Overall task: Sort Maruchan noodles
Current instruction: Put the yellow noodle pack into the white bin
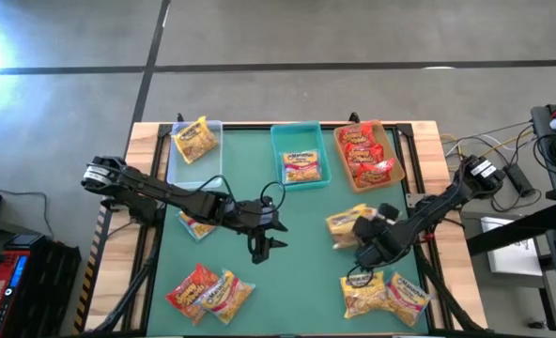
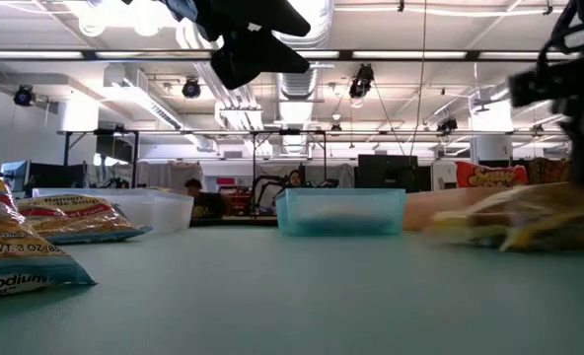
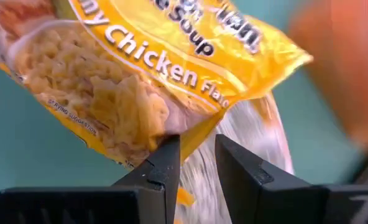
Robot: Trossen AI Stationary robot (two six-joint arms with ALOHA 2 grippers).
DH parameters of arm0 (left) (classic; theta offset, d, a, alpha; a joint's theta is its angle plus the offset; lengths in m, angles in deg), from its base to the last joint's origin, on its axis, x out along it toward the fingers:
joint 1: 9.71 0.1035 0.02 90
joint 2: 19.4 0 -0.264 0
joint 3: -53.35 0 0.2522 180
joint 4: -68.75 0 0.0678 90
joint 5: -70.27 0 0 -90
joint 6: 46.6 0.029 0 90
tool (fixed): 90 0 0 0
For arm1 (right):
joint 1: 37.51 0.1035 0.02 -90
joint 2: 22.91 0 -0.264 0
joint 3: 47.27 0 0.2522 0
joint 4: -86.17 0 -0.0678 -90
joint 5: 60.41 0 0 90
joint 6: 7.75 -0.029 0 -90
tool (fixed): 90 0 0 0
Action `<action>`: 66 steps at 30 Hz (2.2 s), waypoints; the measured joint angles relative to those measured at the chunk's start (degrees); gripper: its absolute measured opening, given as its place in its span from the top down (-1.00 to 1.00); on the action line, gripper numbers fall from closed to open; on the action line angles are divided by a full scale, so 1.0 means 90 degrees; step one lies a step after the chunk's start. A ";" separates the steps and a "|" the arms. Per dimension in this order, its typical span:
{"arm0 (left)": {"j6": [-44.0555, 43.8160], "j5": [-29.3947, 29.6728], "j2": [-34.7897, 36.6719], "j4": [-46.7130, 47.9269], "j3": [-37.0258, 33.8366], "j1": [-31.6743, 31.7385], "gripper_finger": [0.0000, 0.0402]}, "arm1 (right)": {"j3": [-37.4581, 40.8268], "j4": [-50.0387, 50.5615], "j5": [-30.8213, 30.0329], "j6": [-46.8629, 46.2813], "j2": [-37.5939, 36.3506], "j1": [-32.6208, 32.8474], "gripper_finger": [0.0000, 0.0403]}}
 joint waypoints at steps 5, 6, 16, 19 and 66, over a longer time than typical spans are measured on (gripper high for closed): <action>0.0002 0.0000 0.0000 -0.0017 0.0000 0.0000 0.02 | 0.0004 -0.1157 -0.1297 0.1053 0.0000 -0.0003 0.54; 0.0002 0.0000 0.0000 -0.0017 0.0000 0.0000 0.02 | 0.0004 -0.1367 -0.1395 0.1110 0.0000 -0.0014 0.54; 0.0136 0.0058 0.0000 -0.0014 0.0000 0.0000 0.02 | 0.0006 -0.3121 -0.1166 -0.1324 0.0085 -0.0121 0.54; 0.0218 0.0060 0.0000 -0.0014 0.0000 0.0000 0.02 | 0.0012 -0.3628 -0.1158 -0.1519 0.0207 -0.0124 0.54; -0.2512 0.0444 -0.1882 -0.2639 0.0005 0.0007 0.02 | 0.0163 -0.3457 -0.0503 0.2011 0.0169 -0.0124 0.54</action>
